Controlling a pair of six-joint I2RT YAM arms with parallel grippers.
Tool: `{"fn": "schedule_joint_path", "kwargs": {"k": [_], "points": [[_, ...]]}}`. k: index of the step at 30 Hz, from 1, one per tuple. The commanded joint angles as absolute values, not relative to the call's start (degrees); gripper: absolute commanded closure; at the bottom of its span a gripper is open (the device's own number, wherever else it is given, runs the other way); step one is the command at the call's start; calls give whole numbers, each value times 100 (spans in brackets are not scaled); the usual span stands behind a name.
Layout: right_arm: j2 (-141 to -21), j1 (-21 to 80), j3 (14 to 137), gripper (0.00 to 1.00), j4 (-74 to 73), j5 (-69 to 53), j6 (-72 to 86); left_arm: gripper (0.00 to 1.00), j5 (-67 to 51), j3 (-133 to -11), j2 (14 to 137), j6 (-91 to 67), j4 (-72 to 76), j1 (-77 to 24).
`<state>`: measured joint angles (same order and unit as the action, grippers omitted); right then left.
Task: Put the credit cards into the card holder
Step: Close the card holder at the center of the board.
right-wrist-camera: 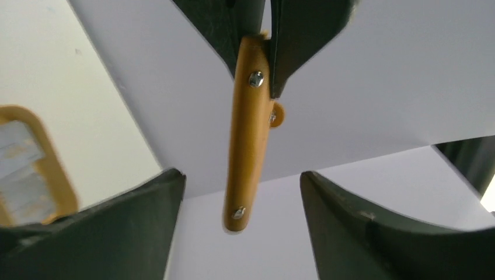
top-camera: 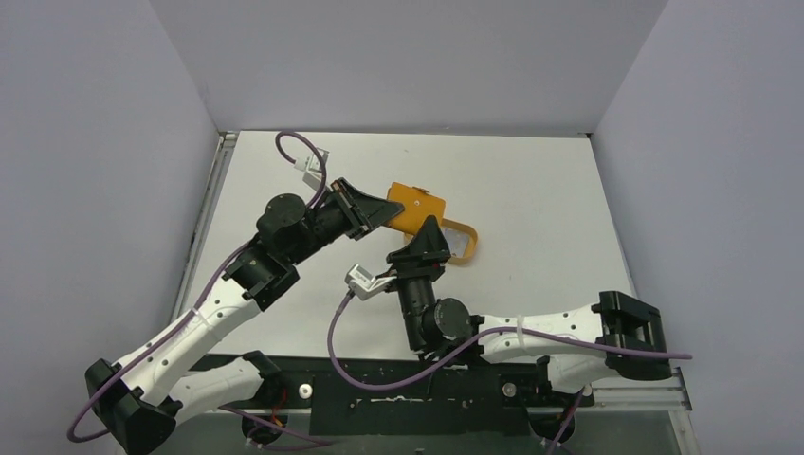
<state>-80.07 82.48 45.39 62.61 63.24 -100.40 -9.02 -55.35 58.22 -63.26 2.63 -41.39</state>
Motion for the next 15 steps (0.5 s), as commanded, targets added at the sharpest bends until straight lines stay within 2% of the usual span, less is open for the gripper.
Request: {"fn": "schedule_joint_path", "kwargs": {"k": [1,2,4,5,8,13,15], "points": [[-7411,8542,5018,8,3258,6553,-7598,100,-722,-5713,5661,-6126,416,-3682],[-7242,8580,5240,1,1970,6447,-6589,100,-735,-5713,5624,-6122,362,-3520],[-7049,8573,5807,0,-574,5835,-4650,100,-791,-5707,5509,-6087,238,-3109],[-6965,8548,5930,0,-1123,5503,-3951,100,-822,-5717,5447,-6051,146,-2923],[-6625,8120,6168,0,-2059,4229,-2255,100,-1162,-5747,5249,-5786,-240,-2379],[-5585,5520,6203,0,-2049,509,328,100,-2287,-5888,5140,-4869,-884,-2115],[-5420,4443,6288,3,-1934,-852,1154,100,-2998,-5745,5141,-4754,-740,-2103]]}}
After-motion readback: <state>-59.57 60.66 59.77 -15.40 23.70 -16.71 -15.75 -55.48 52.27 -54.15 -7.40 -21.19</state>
